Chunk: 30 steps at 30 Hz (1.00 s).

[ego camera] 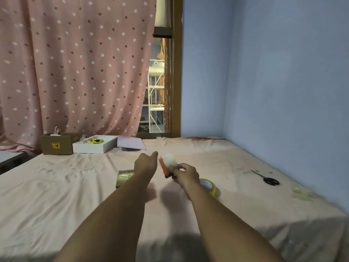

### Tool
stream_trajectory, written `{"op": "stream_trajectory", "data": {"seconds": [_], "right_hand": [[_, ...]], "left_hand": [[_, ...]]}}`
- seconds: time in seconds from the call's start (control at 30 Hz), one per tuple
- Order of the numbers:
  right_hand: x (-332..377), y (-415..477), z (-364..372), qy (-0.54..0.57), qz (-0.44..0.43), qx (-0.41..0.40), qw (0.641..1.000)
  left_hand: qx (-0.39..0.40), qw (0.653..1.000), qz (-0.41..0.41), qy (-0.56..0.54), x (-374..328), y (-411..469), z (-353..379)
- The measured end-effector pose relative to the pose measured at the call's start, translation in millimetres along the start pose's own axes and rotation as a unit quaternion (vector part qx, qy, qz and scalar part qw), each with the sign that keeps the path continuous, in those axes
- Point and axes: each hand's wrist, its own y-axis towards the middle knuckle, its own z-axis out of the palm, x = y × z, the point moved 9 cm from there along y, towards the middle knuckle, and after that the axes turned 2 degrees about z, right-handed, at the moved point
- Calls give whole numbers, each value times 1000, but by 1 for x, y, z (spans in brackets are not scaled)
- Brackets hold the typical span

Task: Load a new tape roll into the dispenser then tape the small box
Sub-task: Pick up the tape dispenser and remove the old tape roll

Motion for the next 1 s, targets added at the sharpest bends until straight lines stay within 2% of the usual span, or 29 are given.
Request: {"op": "stream_trajectory", "data": {"seconds": [0.03, 0.1, 0.17, 0.2, 0.3, 0.4, 0.5, 0.57, 0.77, 1.0], "right_hand": [[-1, 1, 2, 46, 15, 5, 999], [-3, 5, 11, 121, 38, 34, 991], [2, 4, 22, 153, 42, 68, 985], [5, 2, 27, 159, 42, 85, 983], [12, -7, 33, 164, 62, 132, 976], [16, -8, 21, 105, 89, 141, 980], [23, 0, 3, 50, 80, 96, 991], [29, 6, -7, 80, 58, 64, 993], [37, 11, -12, 118, 16, 72, 990], [13, 13, -12, 95, 36, 51, 993]], "left_hand": [[25, 998, -40, -45, 11, -1, 6], [124, 975, -120, -139, 27, -14, 30], [212, 943, -140, -214, 27, -27, 54], [219, 930, -135, -263, 24, -28, 59], [178, 910, -139, -347, 18, -26, 56], [177, 919, -136, -324, 18, -26, 53], [170, 928, -131, -306, 19, -26, 47], [157, 933, -131, -298, 19, -25, 44], [149, 919, -135, -338, 20, -29, 48], [123, 912, -154, -359, 45, -36, 54]]}}
